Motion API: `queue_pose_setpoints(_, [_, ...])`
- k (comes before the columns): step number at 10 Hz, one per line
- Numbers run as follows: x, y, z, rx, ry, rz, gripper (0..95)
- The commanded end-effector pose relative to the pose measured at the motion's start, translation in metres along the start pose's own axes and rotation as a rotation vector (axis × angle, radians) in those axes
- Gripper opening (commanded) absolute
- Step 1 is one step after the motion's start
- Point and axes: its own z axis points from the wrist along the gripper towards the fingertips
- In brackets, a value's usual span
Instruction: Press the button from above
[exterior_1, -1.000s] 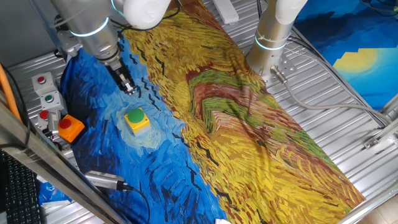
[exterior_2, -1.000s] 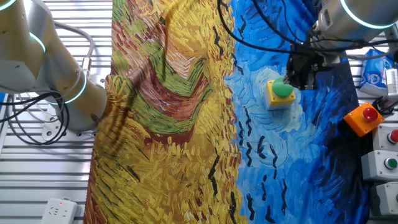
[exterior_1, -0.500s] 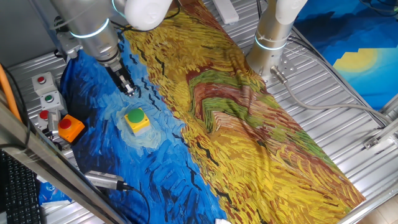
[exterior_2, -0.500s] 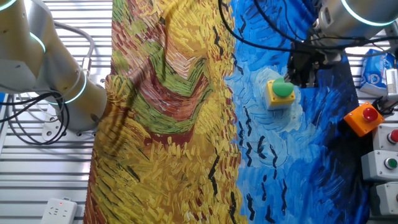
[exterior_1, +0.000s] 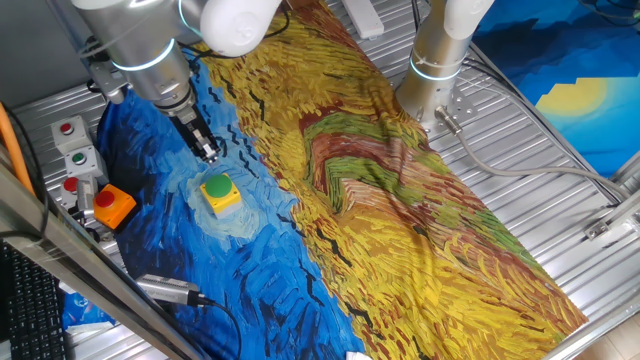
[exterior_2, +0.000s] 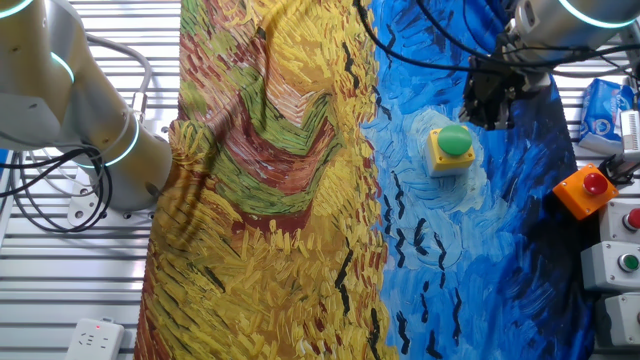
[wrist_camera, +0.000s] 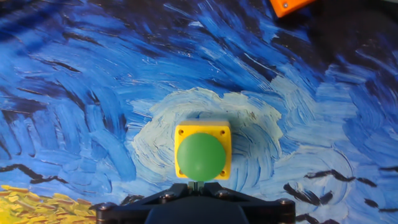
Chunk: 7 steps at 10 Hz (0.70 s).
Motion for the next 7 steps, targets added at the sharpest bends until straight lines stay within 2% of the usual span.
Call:
queue_pose_setpoints(1, [0.001,0.000,0.001,0.004,0.000,0.009,0.0])
queue_pose_setpoints(3, [-0.001,-0.001,0.004,0.006,0.000,0.016,0.0])
queue_pose_setpoints(7, [-0.009,-0.006,0.019,0.013,-0.005,0.014,0.0])
